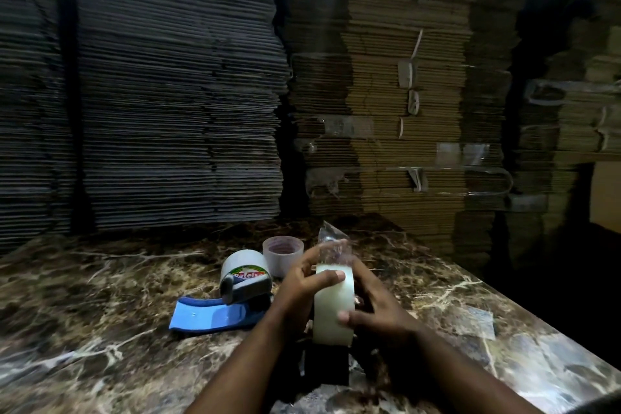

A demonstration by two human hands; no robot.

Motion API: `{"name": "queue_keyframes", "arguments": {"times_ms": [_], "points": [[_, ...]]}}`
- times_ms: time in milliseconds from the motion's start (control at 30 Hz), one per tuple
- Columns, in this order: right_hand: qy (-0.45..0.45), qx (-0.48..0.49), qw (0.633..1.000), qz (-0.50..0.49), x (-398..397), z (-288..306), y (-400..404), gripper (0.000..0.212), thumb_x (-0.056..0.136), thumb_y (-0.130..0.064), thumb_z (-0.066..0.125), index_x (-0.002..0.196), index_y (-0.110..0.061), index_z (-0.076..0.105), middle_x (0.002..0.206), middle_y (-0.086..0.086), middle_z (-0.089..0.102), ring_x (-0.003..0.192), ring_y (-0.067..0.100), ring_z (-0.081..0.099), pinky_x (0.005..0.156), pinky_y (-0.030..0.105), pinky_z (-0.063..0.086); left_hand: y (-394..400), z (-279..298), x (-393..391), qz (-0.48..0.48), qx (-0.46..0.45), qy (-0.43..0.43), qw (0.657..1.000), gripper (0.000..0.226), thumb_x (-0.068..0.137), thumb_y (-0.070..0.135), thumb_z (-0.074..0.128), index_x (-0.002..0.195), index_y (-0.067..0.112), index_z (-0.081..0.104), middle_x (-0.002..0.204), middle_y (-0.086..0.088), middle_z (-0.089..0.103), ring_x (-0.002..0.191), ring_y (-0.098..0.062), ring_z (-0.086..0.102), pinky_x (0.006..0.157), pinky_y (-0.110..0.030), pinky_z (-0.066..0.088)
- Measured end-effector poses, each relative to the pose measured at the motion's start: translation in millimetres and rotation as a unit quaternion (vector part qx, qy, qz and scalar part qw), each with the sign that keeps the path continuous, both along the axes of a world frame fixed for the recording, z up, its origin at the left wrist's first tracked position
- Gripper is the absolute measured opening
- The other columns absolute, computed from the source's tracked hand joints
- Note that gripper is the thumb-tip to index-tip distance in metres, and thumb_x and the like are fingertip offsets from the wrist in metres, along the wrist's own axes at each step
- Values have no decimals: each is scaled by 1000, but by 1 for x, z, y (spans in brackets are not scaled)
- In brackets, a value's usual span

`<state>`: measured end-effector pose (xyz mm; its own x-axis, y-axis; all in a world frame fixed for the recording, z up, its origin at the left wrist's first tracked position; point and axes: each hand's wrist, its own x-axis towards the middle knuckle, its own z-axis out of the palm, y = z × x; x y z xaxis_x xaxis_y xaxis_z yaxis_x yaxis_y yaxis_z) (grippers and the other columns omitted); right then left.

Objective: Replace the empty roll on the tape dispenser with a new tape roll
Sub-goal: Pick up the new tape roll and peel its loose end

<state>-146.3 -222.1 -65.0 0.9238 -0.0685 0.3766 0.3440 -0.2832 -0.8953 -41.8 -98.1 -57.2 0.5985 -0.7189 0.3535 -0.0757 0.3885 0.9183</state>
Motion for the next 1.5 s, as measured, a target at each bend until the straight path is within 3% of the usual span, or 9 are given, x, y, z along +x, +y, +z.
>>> {"name": "queue_keyframes", "arguments": {"times_ms": [133,433,567,733,800,933,1167,1333,1500], "points": [[8,-5,1000,-27,5,-7,5,89,63,-26,89,139,-32,43,125,10,65,113,29,66,92,54,55,-1,6,-3,13,10,39,999,36,66,12,64,99,-2,65,81,-13,67,74,-26,64,60,-31,51],[13,93,995,-33,14,-9,6,72,58,-17,86,123,-23,56,111,18,67,96,30,69,76,42,57,-7,9,-4,132,82,78,985,53,56,26,72,103,4,59,98,-23,69,88,-40,68,69,-43,54],[-1,105,994,-33,15,-10,9,74,57,-17,86,124,-20,54,111,19,67,95,30,68,77,44,56,-3,17,-5,214,168,-74,959,33,81,26,65,109,8,68,105,6,64,89,-4,59,70,-3,41],[-3,109,994,-17,11,-8,9,76,57,-17,85,126,-21,54,111,16,70,96,30,70,75,39,56,4,23,-7,345,195,-127,909,23,82,34,60,95,19,72,97,-2,72,93,-24,66,81,-31,51],[-1,114,993,-14,11,-8,9,77,57,-17,86,127,-22,54,111,16,69,96,31,70,74,40,57,5,26,-3,365,209,-151,894,24,76,41,58,87,25,72,93,4,72,87,-16,65,80,-36,54],[3,110,994,-14,11,-8,11,75,55,-20,86,123,-19,54,105,12,69,92,27,70,71,36,55,0,43,1,421,243,-223,845,37,76,56,58,92,25,70,88,6,72,83,-15,64,71,-32,52],[4,78,997,-26,13,-2,13,81,50,-28,85,125,-23,55,103,3,70,89,13,70,69,27,55,-11,74,2,393,320,-260,822,47,83,61,42,111,30,65,96,1,73,94,-23,64,81,-38,51],[15,76,997,13,21,3,26,77,47,-26,84,119,-23,55,101,-5,71,92,8,71,72,25,55,-9,84,12,320,337,-210,860,69,65,68,45,123,33,58,100,-4,73,97,-26,66,85,-47,55],[-12,142,990,-2,39,5,42,75,48,-29,80,119,-21,57,97,1,71,88,19,67,70,30,53,2,94,26,270,319,-180,891,22,78,36,64,96,25,71,87,-4,73,82,-23,71,66,-35,59]]}}
